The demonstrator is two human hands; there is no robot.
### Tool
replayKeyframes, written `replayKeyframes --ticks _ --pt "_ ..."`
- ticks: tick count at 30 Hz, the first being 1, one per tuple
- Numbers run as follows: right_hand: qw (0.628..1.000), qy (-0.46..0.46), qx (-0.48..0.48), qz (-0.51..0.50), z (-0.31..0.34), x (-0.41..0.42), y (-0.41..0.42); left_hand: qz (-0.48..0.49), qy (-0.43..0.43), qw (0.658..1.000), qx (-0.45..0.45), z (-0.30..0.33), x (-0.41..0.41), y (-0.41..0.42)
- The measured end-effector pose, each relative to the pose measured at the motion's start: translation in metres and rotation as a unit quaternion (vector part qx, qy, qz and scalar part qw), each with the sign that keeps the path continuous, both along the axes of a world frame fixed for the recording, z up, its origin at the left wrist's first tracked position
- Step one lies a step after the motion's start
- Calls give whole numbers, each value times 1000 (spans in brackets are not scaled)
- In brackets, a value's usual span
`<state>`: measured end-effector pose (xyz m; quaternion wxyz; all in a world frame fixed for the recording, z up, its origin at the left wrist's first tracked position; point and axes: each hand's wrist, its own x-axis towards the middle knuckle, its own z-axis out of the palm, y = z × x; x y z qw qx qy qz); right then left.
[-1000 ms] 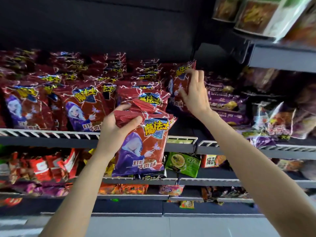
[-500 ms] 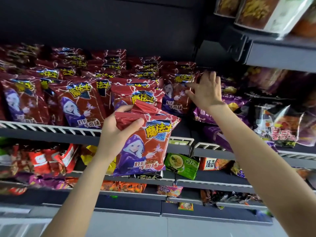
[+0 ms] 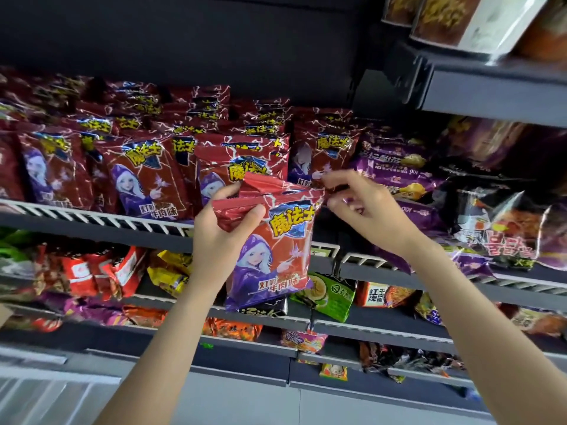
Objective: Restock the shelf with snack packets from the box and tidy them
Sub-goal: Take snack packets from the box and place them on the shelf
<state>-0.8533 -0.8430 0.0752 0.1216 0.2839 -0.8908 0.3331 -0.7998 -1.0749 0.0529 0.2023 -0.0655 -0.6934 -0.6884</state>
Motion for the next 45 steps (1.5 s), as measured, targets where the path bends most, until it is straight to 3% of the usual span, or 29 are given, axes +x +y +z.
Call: replayKeyframes --ticks 3,8,12,16,18,22,25,27,29,32,35,37,41,45 --pt "997 0 79 1 -16 -1 -1 19 19 1000 -10 3 3 10" --pt "964 87 196 -156 -15 -15 9 29 66 997 -19 17 -3 28" --pt "970 85 125 -193 -2 -23 35 21 128 992 -1 42 -20 58" --pt "976 -51 -62 -201 15 -15 47 25 178 983 -29 51 -48 87" --pt "972 -83 -98 -196 20 -11 48 30 190 980 -47 38 -64 96" --pt "979 -46 24 -199 15 -17 39 41 167 983 -63 0 -93 107" --pt "961 61 164 -216 4 -21 31 69 137 981 -115 -12 -108 111" --pt "938 105 242 -225 1 -23 25 123 160 959 -201 -14 -117 111" --pt "916 103 300 -246 1 -25 20 187 204 907 -319 -10 -122 111" --pt "914 116 289 -260 -8 -29 19 255 240 828 -437 3 -122 111" --pt "910 140 291 -260 -17 -34 19 225 282 812 -459 2 -103 107" --pt "911 136 295 -254 -18 -35 19 162 252 809 -506 -15 -83 105" --pt "935 126 238 -229 -11 -32 20 109 61 763 -634 -35 -81 105" --pt "956 93 196 -196 -6 -26 23 38 30 793 -607 -27 -102 102"
